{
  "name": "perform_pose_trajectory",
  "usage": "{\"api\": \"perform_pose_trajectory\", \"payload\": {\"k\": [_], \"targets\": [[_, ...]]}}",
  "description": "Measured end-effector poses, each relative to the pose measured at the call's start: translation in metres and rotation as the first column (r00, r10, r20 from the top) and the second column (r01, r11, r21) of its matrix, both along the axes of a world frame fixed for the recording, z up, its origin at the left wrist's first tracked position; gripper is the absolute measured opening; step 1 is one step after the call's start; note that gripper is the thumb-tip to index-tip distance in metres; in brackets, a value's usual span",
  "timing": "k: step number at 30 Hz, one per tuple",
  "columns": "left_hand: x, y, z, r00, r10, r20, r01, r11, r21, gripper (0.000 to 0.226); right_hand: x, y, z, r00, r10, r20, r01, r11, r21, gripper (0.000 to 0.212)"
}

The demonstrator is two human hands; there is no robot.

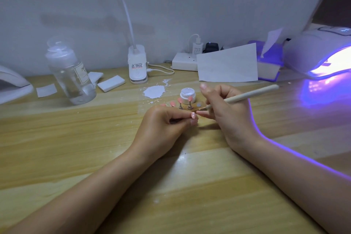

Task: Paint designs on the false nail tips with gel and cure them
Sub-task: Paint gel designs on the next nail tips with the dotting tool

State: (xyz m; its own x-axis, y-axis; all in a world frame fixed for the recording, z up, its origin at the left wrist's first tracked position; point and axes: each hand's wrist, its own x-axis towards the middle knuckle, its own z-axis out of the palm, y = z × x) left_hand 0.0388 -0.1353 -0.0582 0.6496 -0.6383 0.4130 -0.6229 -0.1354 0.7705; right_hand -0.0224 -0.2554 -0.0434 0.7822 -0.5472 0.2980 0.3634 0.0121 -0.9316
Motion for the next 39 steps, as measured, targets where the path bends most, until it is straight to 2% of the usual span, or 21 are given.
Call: {"api": "perform_pose_trajectory", "payload": {"k": [3, 8, 15, 39], "targets": [[-0.0003, 0.0009, 0.0001, 1.0, -0.016, -0.016, 0.016, 1.0, -0.012, 0.017, -0.0008, -0.0025, -0.0022, 0.999, 0.045, -0.023, -0.047, 0.994, -0.101, 0.027], [0.0, 0.0012, 0.0011, 0.999, -0.011, -0.033, 0.01, 1.0, -0.029, 0.015, -0.0022, -0.0036, -0.0045, 0.996, 0.092, -0.015, -0.093, 0.984, -0.154, 0.032], [-0.0006, 0.001, 0.0022, 1.0, -0.013, 0.0, 0.013, 1.0, -0.02, 0.019, -0.0003, -0.0008, -0.0048, 0.994, 0.106, -0.006, -0.106, 0.988, -0.115, 0.043], [0.0005, 0.0, -0.0013, 1.0, -0.012, 0.0, 0.012, 1.0, -0.023, 0.015, -0.0024, 0.0032, 0.0004, 0.994, 0.107, -0.036, -0.111, 0.984, -0.138, 0.039]]}}
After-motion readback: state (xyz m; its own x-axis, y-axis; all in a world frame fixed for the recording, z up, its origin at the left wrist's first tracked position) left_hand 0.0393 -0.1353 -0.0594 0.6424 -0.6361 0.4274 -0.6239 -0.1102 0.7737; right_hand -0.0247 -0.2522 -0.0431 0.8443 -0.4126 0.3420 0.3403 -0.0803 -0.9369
